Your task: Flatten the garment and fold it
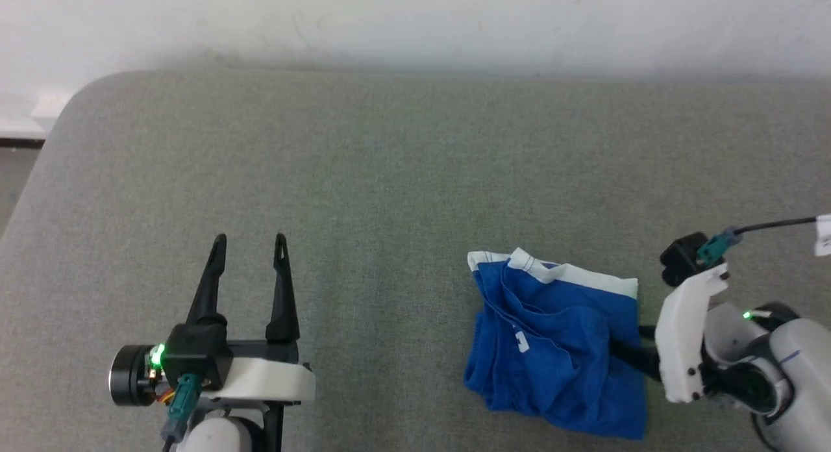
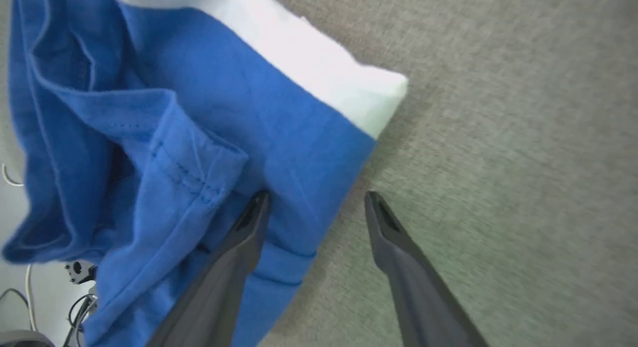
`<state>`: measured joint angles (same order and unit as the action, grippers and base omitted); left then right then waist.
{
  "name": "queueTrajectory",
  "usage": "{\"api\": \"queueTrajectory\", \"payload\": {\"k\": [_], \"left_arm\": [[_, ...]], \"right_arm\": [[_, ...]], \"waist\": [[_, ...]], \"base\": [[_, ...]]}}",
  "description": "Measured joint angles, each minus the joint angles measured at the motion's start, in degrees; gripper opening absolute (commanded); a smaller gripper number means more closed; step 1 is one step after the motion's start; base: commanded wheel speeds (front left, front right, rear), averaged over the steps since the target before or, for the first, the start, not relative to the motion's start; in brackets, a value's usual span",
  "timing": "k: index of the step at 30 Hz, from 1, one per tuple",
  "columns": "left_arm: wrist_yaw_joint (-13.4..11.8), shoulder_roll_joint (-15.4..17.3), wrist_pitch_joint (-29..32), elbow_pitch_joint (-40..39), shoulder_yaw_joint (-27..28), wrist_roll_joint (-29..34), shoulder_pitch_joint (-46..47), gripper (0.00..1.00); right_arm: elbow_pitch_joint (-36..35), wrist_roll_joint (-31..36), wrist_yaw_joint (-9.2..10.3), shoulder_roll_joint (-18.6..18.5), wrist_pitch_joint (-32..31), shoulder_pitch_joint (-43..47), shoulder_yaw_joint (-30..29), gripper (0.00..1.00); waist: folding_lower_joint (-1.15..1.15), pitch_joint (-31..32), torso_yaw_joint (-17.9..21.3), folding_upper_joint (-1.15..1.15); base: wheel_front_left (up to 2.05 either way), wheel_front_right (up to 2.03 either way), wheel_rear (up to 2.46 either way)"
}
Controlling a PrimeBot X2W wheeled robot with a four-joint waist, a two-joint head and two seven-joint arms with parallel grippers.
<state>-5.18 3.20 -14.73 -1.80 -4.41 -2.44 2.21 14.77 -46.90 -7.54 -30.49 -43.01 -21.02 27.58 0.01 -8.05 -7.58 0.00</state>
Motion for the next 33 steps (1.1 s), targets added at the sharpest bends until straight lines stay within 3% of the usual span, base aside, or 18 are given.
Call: {"api": "queueTrajectory", "payload": {"k": [3, 6, 7, 8, 15, 20, 25, 29, 33], "left_arm": [[-0.1, -0.02, 0.0, 0.12, -0.6, -0.01, 0.82, 1.0], [-0.44, -0.03, 0.0, 0.37, -0.8, -0.01, 0.83, 1.0], [-0.52, -0.04, 0.0, 0.44, -0.75, -0.02, 0.83, 1.0], [-0.7, -0.03, 0.0, 0.48, -0.63, -0.02, 0.83, 1.0], [-0.93, -0.09, 0.0, 0.67, 0.62, -0.1, 0.18, 1.0], [-0.99, -0.15, 0.0, -0.12, 1.76, -0.1, -0.24, 1.0], [-0.98, -0.18, 0.0, -1.25, 2.65, 0.14, -0.51, 1.0], [-0.96, -0.04, 0.0, -2.31, 2.99, 0.94, 0.7, 1.0], [-0.98, 0.21, 0.0, -3.72, 2.79, 2.05, 2.43, 1.0]], "right_arm": [[2.97, -0.57, 0.01, 1.55, 1.47, -0.06, 2.68, 1.0], [3.31, -0.48, 0.01, 0.2, 3.12, -1.05, 6.17, 1.0], [3.67, -0.52, -0.01, -0.12, 4.36, -1.2, 6.68, 0.4], [4.14, -0.8, -0.03, -0.13, 5.61, -1.31, 6.99, 0.0], [2.26, -2.14, 0.01, -1.45, 13.65, -3.47, 12.44, 0.0], [-5.83, -2.05, -0.02, -5.83, 17.0, -6.84, 14.55, 0.0], [-10.73, -1.68, -0.02, -11.74, 15.79, -9.89, 14.52, 0.0], [-10.83, -1.67, -0.05, -14.7, 15.33, -11.59, 12.68, 0.0], [-6.47, -1.0, -0.05, -16.73, 16.12, -13.68, 9.92, 0.0]], "waist": [[0.0, -1.15, -0.77, 0.0], [-0.02, -1.84, -1.46, 0.0], [-0.02, -1.97, -1.56, 0.0], [-0.01, -2.0, -1.51, 0.0], [-0.01, -1.19, 0.84, 0.0], [-0.01, -0.35, 4.69, 0.0], [-0.01, -0.65, 9.8, 0.0], [-0.01, -2.0, 14.12, 0.0], [-0.01, -4.67, 17.7, 0.0]], "base": [[0.0, 0.0, 0.0], [0.0, 0.0, 0.0], [0.0, 0.0, 0.0], [0.0, 0.0, 0.0], [0.0, 0.0, 0.0], [0.0, 0.0, 0.0], [0.0, 0.0, 0.0], [0.0, 0.0, 0.0], [0.0, 0.0, 0.0]]}}
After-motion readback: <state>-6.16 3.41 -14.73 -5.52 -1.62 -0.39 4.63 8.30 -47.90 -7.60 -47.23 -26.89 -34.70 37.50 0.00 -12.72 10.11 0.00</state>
